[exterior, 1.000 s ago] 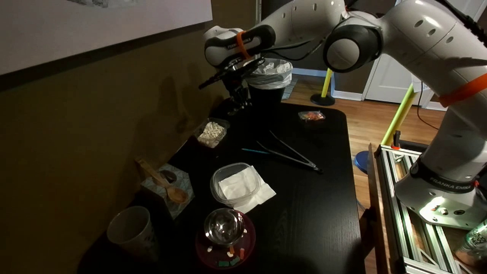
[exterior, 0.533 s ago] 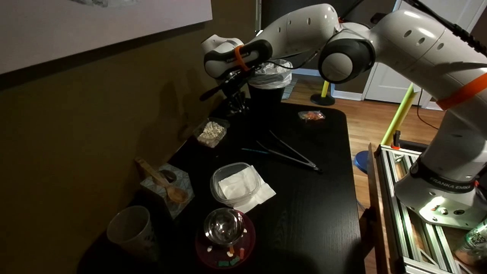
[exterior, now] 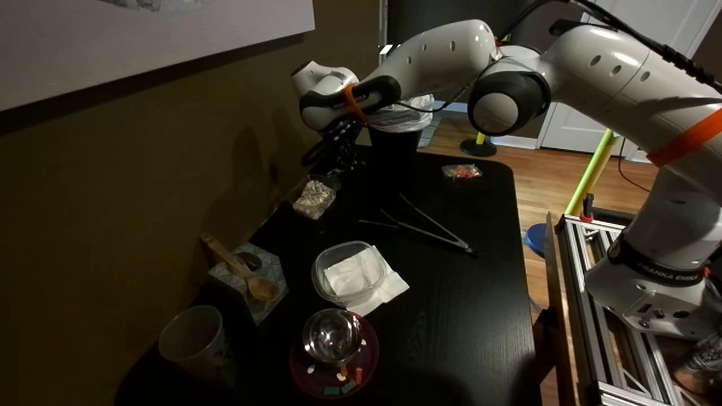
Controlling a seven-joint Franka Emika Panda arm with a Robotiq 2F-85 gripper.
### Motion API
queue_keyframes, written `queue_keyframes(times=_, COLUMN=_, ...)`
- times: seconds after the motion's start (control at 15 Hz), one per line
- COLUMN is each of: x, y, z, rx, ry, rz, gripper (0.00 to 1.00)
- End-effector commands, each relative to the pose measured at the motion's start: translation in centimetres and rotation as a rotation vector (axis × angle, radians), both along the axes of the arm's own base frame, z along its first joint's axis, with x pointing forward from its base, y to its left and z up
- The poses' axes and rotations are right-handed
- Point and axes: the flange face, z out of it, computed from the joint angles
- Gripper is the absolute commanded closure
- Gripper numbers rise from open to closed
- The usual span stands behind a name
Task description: Use the spoon to transfer some contents from the right bowl to the silver bowl
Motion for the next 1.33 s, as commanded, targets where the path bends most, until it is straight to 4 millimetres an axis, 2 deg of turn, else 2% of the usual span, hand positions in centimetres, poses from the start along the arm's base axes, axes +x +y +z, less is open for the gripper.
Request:
queue_keyframes(times=0.0, x=0.9, y=1.1, z=-1.3, rx=-0.017, ry=0.034, rz=0.155, gripper=0.99)
queue_keyframes(times=0.47, x=1.2, y=2.8, z=-2.2, rx=-0.021, ry=0.088, rz=0.300, gripper=0.99)
queue_keyframes(times=0.87, x=0.6, y=2.7, z=-4.7, rx=-0.043, ry=0.140, rz=0.309, gripper=0.99)
queue_keyframes(times=1.07, x=-0.4, y=2.9, z=-5.3, rx=-0.030, ry=0.216, rz=0.286, gripper=0.99)
queue_keyframes(times=1.27, x=-1.6, y=3.5, z=-4.7, rx=0.003, ry=0.315, rz=0.272, gripper=0.99)
